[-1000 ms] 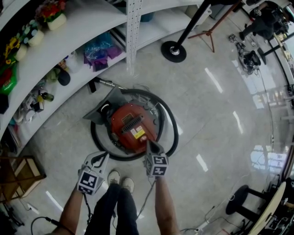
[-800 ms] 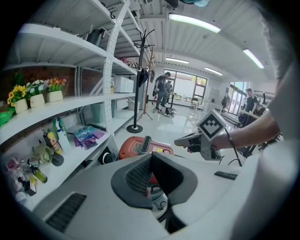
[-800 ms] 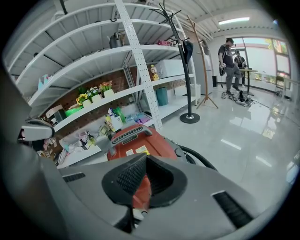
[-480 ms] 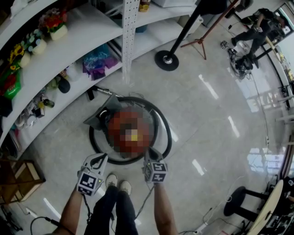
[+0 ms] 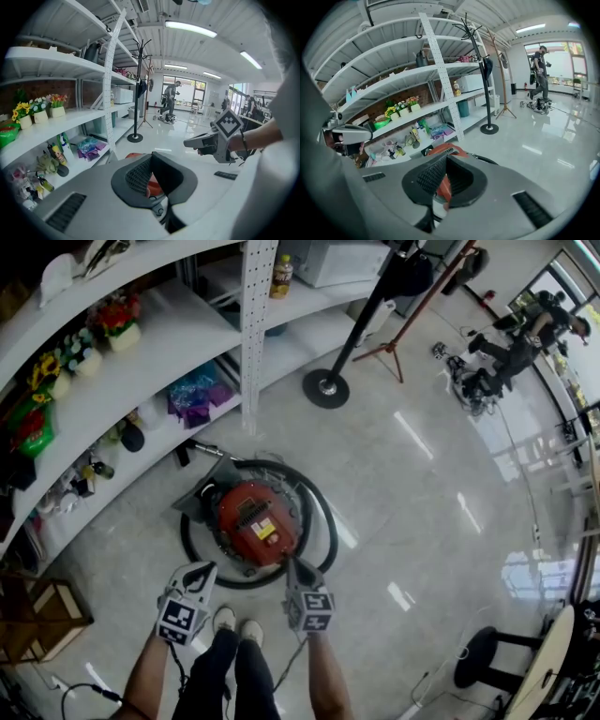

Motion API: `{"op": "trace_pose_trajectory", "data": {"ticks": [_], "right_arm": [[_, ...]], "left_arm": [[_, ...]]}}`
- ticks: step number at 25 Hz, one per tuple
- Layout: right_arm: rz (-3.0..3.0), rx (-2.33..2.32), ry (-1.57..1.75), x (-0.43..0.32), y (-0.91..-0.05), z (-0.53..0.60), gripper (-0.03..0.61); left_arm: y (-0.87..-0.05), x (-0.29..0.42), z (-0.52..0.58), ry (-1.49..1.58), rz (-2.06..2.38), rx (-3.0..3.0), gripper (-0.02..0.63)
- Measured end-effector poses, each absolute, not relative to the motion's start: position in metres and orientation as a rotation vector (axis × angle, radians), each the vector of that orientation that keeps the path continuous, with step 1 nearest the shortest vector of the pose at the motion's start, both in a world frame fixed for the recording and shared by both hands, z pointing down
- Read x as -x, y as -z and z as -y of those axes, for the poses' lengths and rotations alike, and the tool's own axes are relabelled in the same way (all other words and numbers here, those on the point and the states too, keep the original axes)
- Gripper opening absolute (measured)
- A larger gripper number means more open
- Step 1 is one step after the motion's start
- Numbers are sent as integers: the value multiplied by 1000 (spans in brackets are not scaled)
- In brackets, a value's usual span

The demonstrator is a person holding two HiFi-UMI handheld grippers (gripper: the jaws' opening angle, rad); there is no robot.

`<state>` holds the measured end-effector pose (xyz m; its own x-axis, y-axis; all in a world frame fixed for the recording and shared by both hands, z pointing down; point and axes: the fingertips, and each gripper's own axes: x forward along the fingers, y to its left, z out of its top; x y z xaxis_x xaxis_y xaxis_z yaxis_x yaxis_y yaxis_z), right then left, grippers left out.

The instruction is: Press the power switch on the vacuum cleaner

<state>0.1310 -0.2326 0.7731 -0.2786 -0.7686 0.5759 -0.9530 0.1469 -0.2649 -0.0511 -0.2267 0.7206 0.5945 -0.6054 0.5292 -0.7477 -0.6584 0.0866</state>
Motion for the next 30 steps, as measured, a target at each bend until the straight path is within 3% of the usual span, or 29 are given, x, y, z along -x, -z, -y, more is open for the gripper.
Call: {"op": "trace_pose_trajectory", "data": {"ticks": [30], "right_arm": [[2224, -1683, -751, -103, -562, 174, 12]], "left_arm": [[-529, 46, 201, -538, 1102, -2604, 6]]}}
